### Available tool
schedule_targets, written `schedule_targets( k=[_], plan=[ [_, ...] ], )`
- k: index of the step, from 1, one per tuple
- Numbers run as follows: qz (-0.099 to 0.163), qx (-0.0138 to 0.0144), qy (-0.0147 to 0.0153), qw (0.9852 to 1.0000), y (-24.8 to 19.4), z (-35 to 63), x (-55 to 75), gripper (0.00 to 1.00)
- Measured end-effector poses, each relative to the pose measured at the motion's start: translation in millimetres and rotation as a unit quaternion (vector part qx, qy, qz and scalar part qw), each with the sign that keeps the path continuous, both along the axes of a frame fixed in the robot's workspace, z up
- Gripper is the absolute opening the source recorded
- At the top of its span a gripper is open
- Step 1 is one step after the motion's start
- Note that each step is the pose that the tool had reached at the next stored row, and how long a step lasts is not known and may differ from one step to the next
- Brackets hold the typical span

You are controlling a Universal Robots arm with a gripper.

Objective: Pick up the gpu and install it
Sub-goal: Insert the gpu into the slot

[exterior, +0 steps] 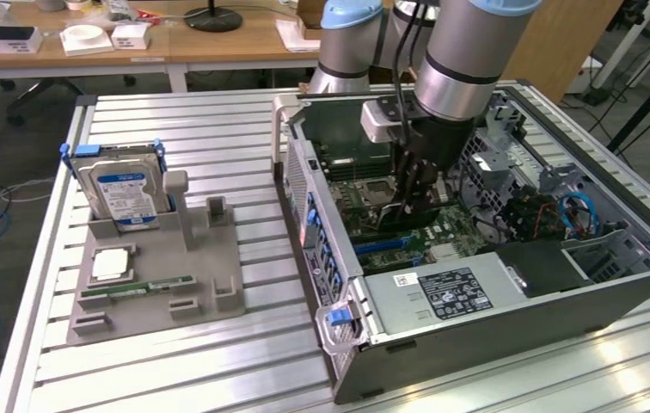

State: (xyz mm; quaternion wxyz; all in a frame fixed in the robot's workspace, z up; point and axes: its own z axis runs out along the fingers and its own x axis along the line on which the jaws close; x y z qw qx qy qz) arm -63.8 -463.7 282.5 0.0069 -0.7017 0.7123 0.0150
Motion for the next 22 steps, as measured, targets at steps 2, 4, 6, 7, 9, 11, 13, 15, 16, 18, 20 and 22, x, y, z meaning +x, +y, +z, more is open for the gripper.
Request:
schedule_targets(
  k=[2, 4, 6, 7, 9, 11, 13, 15, 16, 18, 20, 22],
  plan=[
    [0.0, 0.0, 0.0, 1.0, -1.0, -0.2, -0.1, 0.26],
    [0.0, -0.0001, 0.0, 1.0, -1.1, -0.6, -0.7, 0.26],
    [0.0, -0.0001, 0.0, 1.0, -1.1, -1.2, -1.8, 0.26],
    [0.0, -0.0001, 0.0, 1.0, -1.1, -1.6, -2.2, 0.26],
    [0.0, 0.0, 0.0, 1.0, -1.1, -2.7, -2.8, 0.26],
    [0.0, -0.0001, 0.0, 1.0, -1.1, -4.1, -3.2, 0.26],
    [0.0, -0.0001, 0.0, 1.0, -1.1, -6.2, -3.5, 0.26],
    [0.0, 0.0, 0.0, 1.0, -1.1, -8.1, -3.7, 0.26],
    [0.0, -0.0001, 0.0, 1.0, -1.1, -9.1, -3.9, 0.26],
    [0.0, 0.0, 0.0, 1.0, -1.1, -10.8, -4.3, 0.26],
    [0.0, -0.0001, 0.0, 1.0, -1.1, -11.8, -4.6, 0.26],
    [0.0, -0.0003, 0.0001, 1.0, -1.1, -12.0, -4.8, 0.26]
  ],
)
